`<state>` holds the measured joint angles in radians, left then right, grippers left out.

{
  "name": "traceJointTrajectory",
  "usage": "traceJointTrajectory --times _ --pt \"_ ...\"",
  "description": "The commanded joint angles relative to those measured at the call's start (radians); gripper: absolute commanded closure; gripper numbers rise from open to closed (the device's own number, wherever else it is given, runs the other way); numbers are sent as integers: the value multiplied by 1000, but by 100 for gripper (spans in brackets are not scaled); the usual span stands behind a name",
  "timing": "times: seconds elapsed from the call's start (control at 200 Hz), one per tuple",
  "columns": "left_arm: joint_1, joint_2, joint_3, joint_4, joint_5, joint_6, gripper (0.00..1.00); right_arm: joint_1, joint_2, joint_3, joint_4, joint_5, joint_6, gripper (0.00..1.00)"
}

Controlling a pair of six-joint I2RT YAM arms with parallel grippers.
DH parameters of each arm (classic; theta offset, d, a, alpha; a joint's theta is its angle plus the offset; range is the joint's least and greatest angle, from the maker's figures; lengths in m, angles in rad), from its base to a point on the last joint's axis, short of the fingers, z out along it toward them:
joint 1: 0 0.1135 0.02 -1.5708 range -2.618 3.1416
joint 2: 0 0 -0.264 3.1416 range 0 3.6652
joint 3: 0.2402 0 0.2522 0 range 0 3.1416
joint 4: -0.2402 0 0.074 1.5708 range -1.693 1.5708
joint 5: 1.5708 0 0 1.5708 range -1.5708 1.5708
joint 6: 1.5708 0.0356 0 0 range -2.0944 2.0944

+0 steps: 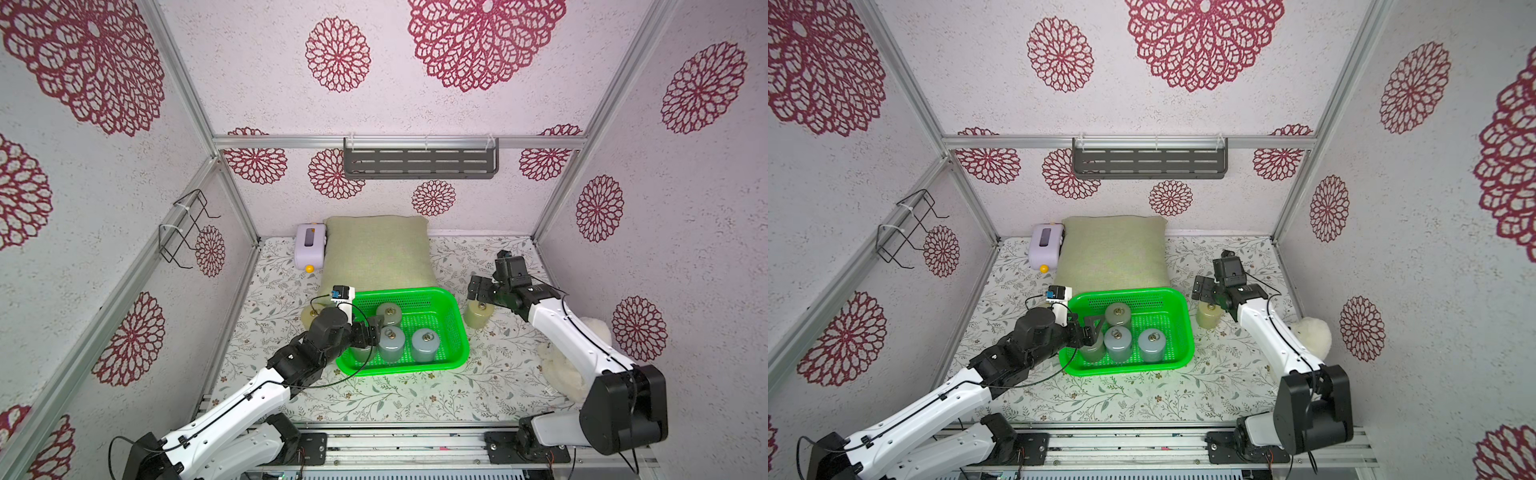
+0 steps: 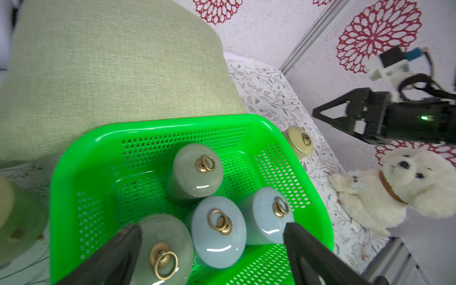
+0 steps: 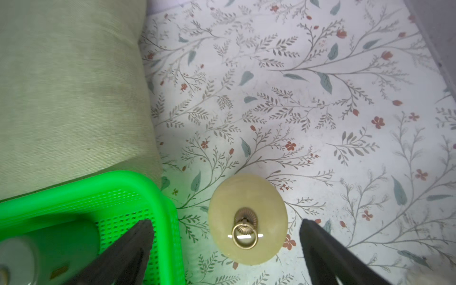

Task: Take the tea canister out of the basket
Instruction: Place the tea canister at the center of the board, then pick up the tea canister from the basket.

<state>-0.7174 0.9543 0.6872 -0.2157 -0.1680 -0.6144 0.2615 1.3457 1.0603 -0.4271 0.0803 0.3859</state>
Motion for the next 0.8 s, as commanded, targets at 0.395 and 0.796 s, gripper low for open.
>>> traceJointTrajectory --times 0.395,0.796 --pt "-14 41 104 -170 -15 -48 3 322 -105 -62 -27 7 -66 1" --pt "-16 48 138 -336 137 -85 3 493 -74 -50 -165 -67 -53 1"
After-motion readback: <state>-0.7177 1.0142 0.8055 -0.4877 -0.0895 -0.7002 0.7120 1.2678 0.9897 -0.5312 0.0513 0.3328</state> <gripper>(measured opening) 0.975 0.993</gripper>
